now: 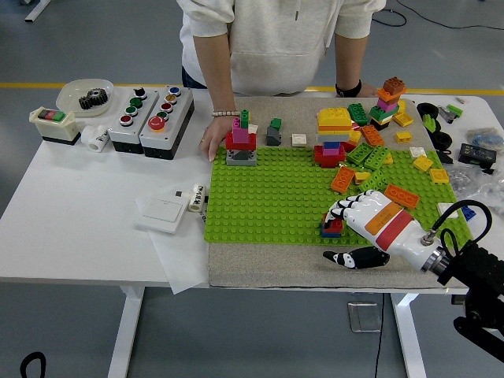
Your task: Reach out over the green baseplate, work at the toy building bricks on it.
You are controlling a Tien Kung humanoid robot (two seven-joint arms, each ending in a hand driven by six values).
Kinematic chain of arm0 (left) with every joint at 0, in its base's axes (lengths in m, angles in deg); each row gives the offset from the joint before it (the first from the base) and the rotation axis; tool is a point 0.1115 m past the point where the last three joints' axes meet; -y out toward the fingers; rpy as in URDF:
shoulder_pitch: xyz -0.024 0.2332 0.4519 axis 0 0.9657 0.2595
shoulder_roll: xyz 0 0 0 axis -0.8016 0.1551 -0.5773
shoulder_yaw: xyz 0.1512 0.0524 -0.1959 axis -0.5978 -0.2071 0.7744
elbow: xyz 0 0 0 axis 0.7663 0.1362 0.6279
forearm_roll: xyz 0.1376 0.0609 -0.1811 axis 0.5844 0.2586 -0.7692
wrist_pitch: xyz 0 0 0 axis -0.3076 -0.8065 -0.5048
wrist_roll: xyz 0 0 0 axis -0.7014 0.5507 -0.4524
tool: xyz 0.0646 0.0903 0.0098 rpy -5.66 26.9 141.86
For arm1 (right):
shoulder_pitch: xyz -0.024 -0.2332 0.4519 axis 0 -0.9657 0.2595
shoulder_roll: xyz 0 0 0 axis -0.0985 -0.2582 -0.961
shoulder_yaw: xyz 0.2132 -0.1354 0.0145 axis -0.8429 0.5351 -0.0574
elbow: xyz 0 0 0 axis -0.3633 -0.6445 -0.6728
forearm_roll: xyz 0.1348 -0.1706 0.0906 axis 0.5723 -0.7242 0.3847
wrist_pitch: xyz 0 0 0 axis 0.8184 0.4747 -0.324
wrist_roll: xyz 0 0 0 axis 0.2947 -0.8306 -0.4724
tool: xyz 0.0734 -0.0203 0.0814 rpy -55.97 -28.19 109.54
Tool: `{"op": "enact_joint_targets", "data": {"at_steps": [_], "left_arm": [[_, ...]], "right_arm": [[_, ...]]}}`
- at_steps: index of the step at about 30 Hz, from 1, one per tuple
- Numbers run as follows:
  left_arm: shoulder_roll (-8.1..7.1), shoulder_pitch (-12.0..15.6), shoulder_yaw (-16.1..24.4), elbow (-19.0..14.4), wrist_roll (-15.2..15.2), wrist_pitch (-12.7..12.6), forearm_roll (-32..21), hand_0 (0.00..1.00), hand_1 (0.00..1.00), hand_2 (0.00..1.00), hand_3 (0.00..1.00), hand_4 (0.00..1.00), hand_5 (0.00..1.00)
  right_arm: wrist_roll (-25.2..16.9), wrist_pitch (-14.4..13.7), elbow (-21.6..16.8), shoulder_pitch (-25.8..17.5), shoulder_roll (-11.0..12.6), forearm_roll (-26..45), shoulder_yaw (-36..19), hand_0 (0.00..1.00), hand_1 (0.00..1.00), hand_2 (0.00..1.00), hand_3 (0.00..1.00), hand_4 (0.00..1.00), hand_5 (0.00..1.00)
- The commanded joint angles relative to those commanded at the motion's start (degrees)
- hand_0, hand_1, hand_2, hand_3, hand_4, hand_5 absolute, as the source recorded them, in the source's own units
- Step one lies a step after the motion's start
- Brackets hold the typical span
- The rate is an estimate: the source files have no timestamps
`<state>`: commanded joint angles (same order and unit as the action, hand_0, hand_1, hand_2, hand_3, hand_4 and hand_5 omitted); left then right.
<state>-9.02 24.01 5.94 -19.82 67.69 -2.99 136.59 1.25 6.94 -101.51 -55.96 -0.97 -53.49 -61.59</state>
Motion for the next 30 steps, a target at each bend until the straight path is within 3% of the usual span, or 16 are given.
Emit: {"op": "enact_joint_targets", "data": {"at_steps": [30], "left_arm": [[-0.05, -0.2, -0.2, 0.0, -0.1, 0.1, -0.3, 0.658, 0.652, 0.676, 0.608, 0.662, 0.661]], "right_arm": [[-0.3, 0.5, 2.5, 0.5, -0.6, 0.2, 0.0, 0.349, 0.505, 0.591, 0.549, 0.794, 0.539]]}}
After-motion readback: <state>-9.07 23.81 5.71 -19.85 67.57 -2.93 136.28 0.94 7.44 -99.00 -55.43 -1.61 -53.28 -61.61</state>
